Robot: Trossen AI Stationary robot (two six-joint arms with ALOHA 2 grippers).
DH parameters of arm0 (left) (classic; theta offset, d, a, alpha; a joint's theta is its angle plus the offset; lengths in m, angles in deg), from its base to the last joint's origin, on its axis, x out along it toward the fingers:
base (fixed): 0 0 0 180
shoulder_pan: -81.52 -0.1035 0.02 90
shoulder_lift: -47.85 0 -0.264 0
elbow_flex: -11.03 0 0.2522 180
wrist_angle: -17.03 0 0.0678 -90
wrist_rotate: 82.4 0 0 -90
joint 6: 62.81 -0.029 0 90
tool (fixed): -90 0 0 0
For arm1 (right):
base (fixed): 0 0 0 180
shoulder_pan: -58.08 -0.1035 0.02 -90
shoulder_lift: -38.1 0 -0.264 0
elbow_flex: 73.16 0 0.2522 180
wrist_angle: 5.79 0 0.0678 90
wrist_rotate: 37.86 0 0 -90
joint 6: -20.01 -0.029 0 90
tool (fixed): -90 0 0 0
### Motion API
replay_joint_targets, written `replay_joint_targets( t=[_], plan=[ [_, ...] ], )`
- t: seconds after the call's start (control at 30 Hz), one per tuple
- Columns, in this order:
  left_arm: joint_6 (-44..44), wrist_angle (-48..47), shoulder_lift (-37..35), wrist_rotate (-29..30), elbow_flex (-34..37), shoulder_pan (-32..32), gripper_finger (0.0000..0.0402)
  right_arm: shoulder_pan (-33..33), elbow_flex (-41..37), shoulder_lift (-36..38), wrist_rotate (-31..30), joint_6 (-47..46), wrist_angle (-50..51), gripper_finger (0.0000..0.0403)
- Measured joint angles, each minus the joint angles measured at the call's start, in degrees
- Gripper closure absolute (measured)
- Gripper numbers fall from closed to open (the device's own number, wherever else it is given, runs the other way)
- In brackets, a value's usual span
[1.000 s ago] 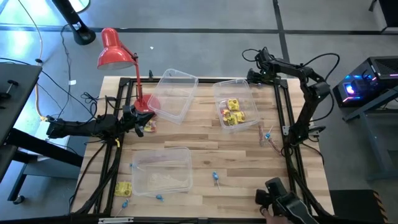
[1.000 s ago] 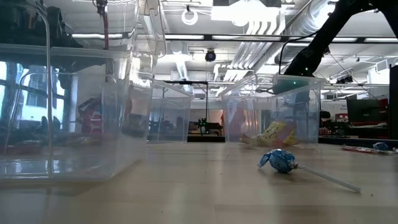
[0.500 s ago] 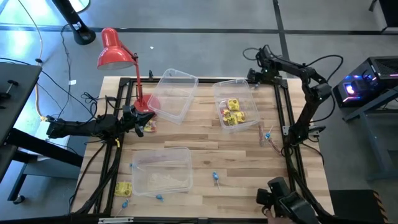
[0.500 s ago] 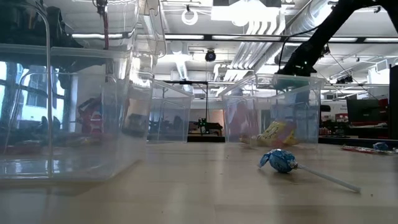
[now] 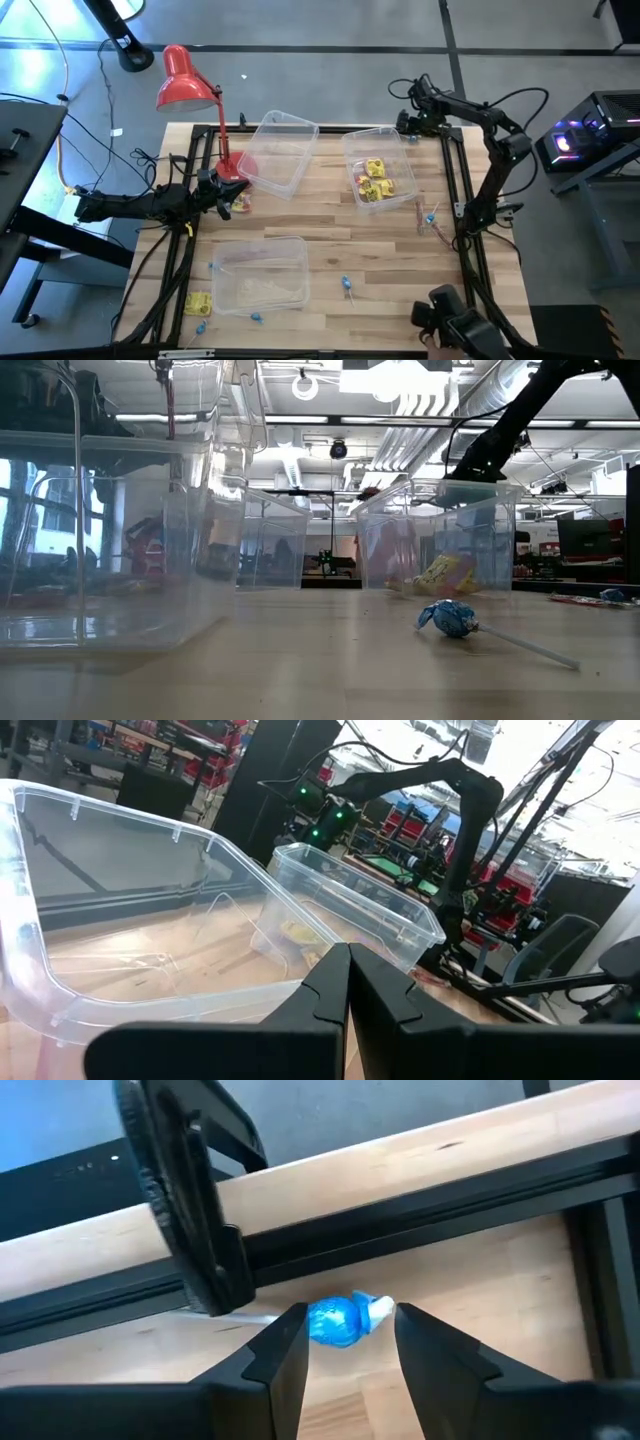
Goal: Sort candy
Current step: Put the blue lollipop into the top left transparent bin
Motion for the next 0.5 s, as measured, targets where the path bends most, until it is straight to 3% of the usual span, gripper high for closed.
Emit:
replay_joint_targets(
  t=[0.3,0.5],
  plan=[
    [0.0,0.0,0.0,0.0,0.0,0.0,0.0402,-1.4,0.2,-4.4,3.2,0.2,0.5,0.0259],
    [0.0,0.0,0.0,0.0,0.0,0.0,0.0401,-2.7,0.2,-5.0,1.3,0.0,0.2,0.0259]
  ],
)
